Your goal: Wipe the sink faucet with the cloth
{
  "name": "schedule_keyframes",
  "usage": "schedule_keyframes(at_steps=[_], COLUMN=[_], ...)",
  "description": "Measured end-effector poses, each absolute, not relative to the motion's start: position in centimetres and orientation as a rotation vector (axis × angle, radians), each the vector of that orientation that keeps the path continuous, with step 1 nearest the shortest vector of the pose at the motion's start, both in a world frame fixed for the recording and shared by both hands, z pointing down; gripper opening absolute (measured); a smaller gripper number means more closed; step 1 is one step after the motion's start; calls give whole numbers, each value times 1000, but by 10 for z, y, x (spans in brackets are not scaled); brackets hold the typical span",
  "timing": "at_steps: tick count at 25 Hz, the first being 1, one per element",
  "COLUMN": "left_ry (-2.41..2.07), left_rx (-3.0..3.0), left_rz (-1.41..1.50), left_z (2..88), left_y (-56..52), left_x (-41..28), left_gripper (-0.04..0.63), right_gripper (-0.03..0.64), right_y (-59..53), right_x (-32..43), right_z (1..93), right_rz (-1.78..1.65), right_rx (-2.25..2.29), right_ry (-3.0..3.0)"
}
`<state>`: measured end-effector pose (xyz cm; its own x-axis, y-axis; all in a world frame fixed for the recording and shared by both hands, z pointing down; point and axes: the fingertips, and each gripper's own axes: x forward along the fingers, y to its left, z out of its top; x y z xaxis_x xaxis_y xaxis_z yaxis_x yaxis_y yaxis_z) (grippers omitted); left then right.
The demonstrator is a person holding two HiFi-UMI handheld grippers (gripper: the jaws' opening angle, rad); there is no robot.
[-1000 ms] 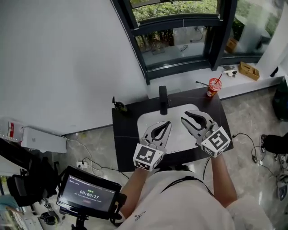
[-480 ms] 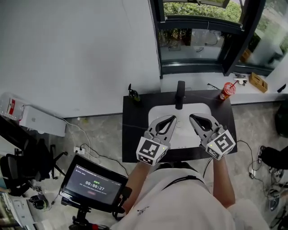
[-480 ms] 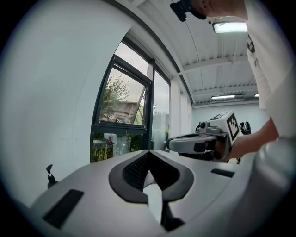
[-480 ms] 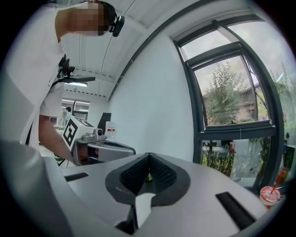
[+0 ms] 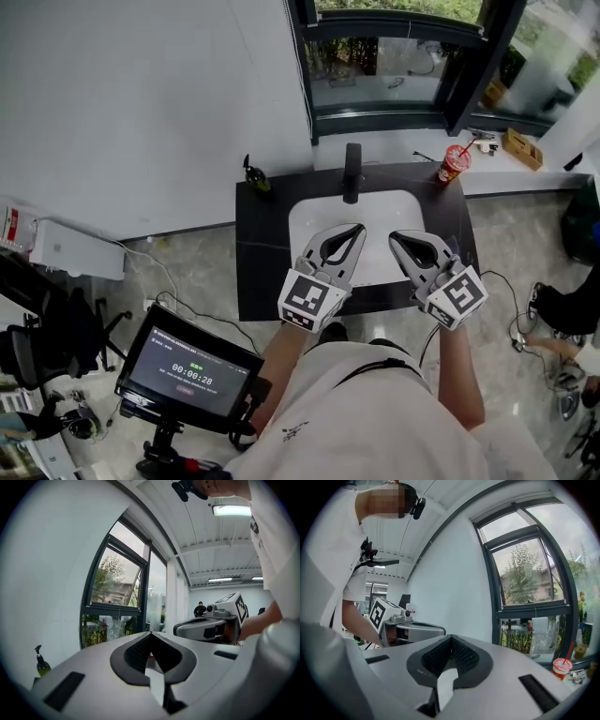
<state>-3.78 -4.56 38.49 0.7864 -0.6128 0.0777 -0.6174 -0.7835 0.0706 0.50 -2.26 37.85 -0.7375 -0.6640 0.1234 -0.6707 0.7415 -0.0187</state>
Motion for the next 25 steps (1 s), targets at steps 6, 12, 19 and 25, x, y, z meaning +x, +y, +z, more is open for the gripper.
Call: schedule_keyframes(at_steps=[6, 12, 19, 25], left_ry=[-1036, -1091, -1189, -1220], left_rx=[2871, 2841, 2806, 2796], left_rz=[89, 102, 133, 82], left_z=[377, 387, 374, 366], left_y=[4, 102, 228, 227], left_x=[-11, 23, 9, 7], left_gripper=[-5, -5, -5, -5], right_gripper=[3, 3, 3, 3], right_y=[31, 126, 230, 225], right_x=[30, 61, 64, 69], right_z=[366, 389, 369, 351], right_rz=[39, 81, 99, 110], right_rx=[1068, 1013, 1002, 966], right_ry=[-2870, -2891, -2910, -2940])
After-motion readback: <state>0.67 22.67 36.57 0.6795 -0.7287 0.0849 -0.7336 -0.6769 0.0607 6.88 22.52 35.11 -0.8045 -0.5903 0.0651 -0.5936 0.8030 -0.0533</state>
